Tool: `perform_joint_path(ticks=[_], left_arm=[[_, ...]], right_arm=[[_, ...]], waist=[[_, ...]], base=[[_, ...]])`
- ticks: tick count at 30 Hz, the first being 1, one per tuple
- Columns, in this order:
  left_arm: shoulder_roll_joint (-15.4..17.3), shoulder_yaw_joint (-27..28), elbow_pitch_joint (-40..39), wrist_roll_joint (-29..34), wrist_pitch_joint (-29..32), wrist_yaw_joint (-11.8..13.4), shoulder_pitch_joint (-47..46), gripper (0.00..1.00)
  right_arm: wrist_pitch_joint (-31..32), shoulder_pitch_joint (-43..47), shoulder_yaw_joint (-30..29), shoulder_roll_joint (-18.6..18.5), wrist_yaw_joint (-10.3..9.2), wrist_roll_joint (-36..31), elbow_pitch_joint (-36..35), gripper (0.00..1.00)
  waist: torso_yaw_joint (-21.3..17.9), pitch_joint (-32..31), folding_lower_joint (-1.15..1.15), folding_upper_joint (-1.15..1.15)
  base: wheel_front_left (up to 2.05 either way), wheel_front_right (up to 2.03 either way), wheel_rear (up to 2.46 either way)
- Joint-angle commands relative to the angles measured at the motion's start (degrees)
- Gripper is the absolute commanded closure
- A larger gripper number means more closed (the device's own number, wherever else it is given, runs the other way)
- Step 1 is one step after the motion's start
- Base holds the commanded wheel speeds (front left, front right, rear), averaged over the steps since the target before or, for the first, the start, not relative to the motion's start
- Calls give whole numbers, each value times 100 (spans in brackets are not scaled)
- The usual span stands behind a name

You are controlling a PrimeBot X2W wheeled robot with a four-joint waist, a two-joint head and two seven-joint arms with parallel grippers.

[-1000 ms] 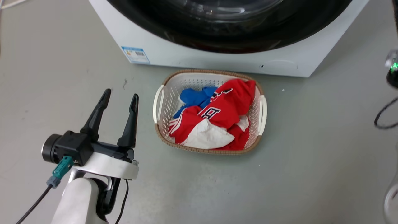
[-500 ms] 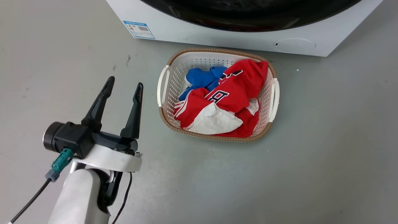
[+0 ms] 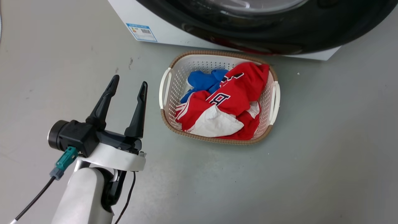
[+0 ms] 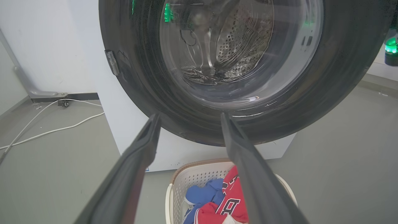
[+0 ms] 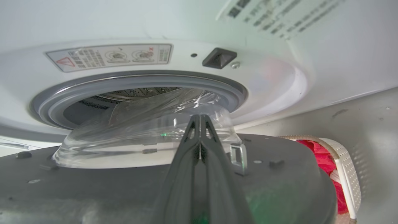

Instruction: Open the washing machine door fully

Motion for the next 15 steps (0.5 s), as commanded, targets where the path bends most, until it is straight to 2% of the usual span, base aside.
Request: perform_joint_path(ticks=[1, 7, 15], left_arm=[[-15, -18, 19, 24, -12, 5, 52, 0], [-64, -63, 155, 62, -12, 5, 223, 0], [-95, -81, 293, 144, -12, 5, 625, 0]], right_arm=[[131, 205, 3, 45, 14, -20, 76, 100], [653, 654, 78, 49, 15, -76, -55, 100], [1356, 1560, 164, 355, 15, 144, -759, 100]], waist=[[-18, -121, -1, 0], [-60, -561, -1, 0], [-122, -1157, -1, 0]], base=[[0, 0, 0], [0, 0, 0], [0, 0, 0]])
